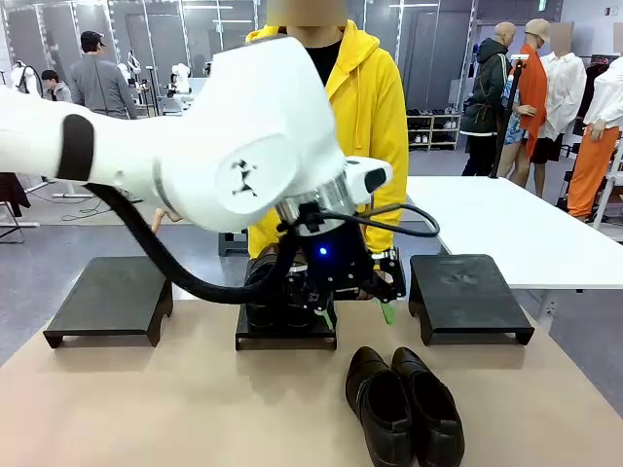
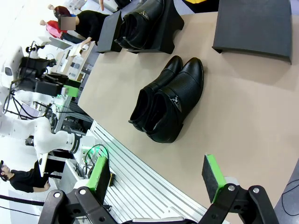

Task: Place the shoes on the stand as instructed by the person.
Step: Pick up another pair of Shoes and place it on the Shoes Stand indicated by the person.

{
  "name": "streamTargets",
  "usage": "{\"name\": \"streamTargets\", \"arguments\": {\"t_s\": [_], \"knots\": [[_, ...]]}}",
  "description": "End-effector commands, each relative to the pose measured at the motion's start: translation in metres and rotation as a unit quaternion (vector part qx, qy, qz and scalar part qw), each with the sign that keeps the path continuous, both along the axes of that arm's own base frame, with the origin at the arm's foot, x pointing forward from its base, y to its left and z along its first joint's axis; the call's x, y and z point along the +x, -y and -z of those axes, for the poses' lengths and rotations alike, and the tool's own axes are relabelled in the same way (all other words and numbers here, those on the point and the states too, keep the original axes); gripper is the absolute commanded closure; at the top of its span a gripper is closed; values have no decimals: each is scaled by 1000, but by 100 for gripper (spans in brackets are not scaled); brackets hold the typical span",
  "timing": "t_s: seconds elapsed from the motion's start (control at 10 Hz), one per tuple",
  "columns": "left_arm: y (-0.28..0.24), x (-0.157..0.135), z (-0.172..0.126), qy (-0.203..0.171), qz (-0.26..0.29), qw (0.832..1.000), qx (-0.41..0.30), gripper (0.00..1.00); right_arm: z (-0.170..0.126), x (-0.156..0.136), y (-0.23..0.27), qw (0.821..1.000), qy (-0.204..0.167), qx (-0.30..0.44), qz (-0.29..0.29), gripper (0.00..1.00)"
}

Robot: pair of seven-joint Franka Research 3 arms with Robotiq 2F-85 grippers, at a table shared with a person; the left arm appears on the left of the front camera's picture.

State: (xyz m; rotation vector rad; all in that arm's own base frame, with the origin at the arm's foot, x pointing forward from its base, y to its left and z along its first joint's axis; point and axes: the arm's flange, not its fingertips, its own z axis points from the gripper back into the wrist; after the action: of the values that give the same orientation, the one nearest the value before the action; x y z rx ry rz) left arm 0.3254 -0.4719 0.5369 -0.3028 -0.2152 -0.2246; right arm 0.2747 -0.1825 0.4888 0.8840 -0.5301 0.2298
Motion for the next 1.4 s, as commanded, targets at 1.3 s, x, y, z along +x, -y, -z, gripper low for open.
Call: {"name": "streamTargets", "arguments": {"t_s": [1.3], "knots": [[85, 13, 28, -7, -103, 991, 88, 18, 0, 0, 1, 1000, 10, 6, -3, 0]]}}
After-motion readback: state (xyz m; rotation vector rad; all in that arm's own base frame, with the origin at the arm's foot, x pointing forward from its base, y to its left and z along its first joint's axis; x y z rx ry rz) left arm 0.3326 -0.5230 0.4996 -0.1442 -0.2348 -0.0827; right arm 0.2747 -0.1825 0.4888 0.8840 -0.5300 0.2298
